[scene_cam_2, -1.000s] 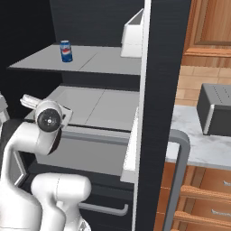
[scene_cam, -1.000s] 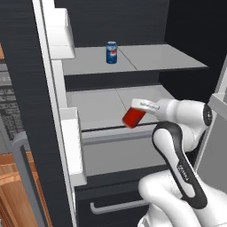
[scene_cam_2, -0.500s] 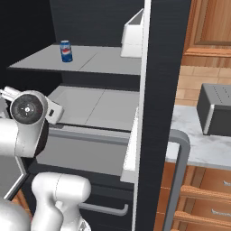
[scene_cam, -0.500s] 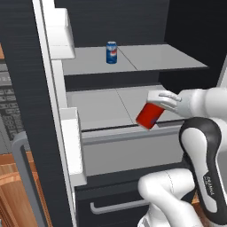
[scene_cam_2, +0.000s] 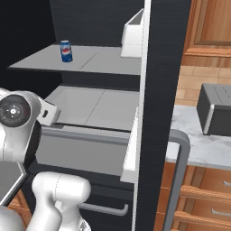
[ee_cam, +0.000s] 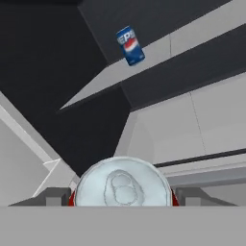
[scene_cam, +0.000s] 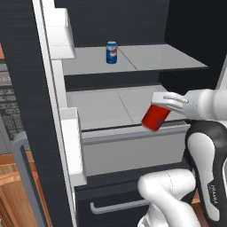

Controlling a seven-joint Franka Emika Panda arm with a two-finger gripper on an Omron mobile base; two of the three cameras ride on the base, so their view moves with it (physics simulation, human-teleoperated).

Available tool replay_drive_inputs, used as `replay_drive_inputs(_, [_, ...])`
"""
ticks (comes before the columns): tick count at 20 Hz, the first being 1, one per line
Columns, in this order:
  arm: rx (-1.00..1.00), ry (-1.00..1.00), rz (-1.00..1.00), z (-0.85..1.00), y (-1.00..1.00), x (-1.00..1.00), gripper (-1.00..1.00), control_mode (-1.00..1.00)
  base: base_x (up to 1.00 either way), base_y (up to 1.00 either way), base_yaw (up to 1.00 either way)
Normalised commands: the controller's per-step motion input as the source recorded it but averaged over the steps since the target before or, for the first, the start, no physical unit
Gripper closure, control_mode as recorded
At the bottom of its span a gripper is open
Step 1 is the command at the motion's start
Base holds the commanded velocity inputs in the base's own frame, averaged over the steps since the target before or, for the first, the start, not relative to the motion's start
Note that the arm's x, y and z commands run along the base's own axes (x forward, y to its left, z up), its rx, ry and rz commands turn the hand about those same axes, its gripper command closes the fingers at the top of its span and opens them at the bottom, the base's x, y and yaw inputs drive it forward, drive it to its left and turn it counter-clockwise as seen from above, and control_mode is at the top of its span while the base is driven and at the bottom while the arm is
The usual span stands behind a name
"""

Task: Open the fridge, grab two sodas, and place both sodas inside the bowl with ice on the dining counter.

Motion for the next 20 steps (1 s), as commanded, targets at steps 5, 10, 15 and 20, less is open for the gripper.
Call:
replay_drive_inputs(5, [0.0, -0.03, -0.01, 0.0, -0.02, -0.11, 1.0, -1.0, 0.0, 0.0, 0.0])
replay_drive_inputs(10, [0.0, 0.0, 0.0, 0.0, 0.0, 0.0, 1.0, 1.0, -0.79, 0.0, -0.12])
replay_drive_inputs(15, [0.0, 0.0, 0.0, 0.0, 0.0, 0.0, 1.0, 1.0, -1.0, 0.07, -0.18])
replay_drive_inputs(20, [0.0, 0.0, 0.0, 0.0, 0.0, 0.0, 1.0, 1.0, -1.0, 0.23, -0.22])
